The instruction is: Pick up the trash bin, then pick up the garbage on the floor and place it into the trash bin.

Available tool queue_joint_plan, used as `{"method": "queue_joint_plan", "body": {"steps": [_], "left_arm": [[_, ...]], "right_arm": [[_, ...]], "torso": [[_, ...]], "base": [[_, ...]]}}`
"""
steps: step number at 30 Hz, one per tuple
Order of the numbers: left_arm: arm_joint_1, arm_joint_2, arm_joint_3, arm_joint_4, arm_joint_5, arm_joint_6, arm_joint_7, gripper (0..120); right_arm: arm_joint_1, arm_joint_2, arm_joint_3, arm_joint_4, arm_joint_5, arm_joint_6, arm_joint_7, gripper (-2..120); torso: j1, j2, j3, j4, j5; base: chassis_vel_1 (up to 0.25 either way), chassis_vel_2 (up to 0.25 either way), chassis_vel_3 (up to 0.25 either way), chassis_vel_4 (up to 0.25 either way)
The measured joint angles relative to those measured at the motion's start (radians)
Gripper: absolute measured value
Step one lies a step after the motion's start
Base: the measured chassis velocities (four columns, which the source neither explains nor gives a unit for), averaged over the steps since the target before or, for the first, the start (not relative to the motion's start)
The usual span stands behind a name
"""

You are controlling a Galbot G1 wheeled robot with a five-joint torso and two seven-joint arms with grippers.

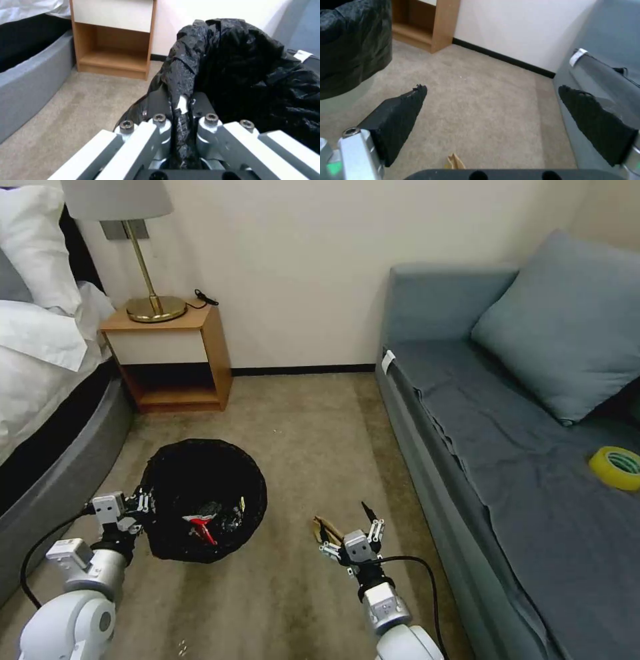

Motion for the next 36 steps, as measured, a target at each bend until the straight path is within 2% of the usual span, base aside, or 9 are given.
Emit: {"method": "queue_joint_plan", "body": {"steps": [9, 12, 17, 19, 21, 25, 30, 33, 36], "left_arm": [[-0.007, 0.008, -0.001, 0.011, -0.002, 0.0, 0.007, 4], [-0.012, 0.013, -0.001, 0.015, -0.001, 0.0, 0.009, 4], [-0.016, 0.02, -0.001, 0.027, 0.011, -0.005, 0.018, 4], [-0.015, 0.023, 0.0, 0.035, 0.014, -0.01, 0.024, 4], [-0.017, 0.026, 0.001, 0.049, 0.025, -0.017, 0.029, 4], [-0.019, 0.027, 0.006, 0.053, 0.033, -0.02, 0.033, 4], [-0.02, 0.027, 0.007, 0.054, 0.034, -0.021, 0.035, 4], [-0.021, 0.021, 0.004, 0.061, 0.034, -0.027, 0.04, 4], [-0.021, 0.02, -0.003, 0.068, 0.032, -0.031, 0.043, 4]], "right_arm": [[0.047, -0.033, -0.029, -0.04, 0.018, -0.017, -0.029, 100], [0.094, -0.062, -0.049, -0.067, 0.088, -0.032, -0.051, 100], [0.25, -0.161, -0.111, -0.164, 0.25, -0.071, -0.138, 100], [0.337, -0.214, -0.153, -0.216, 0.313, -0.116, -0.193, 100], [0.453, -0.272, -0.224, -0.29, 0.424, -0.208, -0.287, 100], [0.534, -0.288, -0.279, -0.36, 0.512, -0.28, -0.376, 100], [0.568, -0.287, -0.309, -0.393, 0.571, -0.314, -0.39, 100], [0.67, -0.232, -0.381, -0.519, 0.681, -0.368, -0.427, 100], [0.707, -0.189, -0.396, -0.572, 0.685, -0.378, -0.438, 100]], "torso": [[0.0, 0.0, 0.0, -0.0002, 0.0001], [0.0, 0.0, 0.0, -0.0003, 0.0001], [0.0, 0.0, 0.0, 0.0001, 0.0003], [0.0, 0.0, 0.0, 0.0001, 0.0002], [0.0, 0.0, 0.0, 0.0, 0.0], [0.0, 0.0, 0.0, -0.0001, 0.0001], [0.0, 0.0, 0.0, 0.0, 0.0001], [0.0, 0.0, 0.0, 0.0, 0.0], [0.0, 0.0, 0.0, 0.0, 0.0]], "base": [[-0.047, 0.047, 0.049, -0.052], [0.0, 0.0, 0.0, 0.0], [0.0, 0.0, 0.0, 0.0], [0.0, 0.0, 0.0, 0.0], [0.0, 0.0, 0.0, 0.0], [0.0, 0.0, 0.0, 0.0], [0.0, 0.0, 0.0, 0.0], [0.0, 0.0, 0.0, 0.0], [0.0, 0.0, 0.0, 0.0]]}}
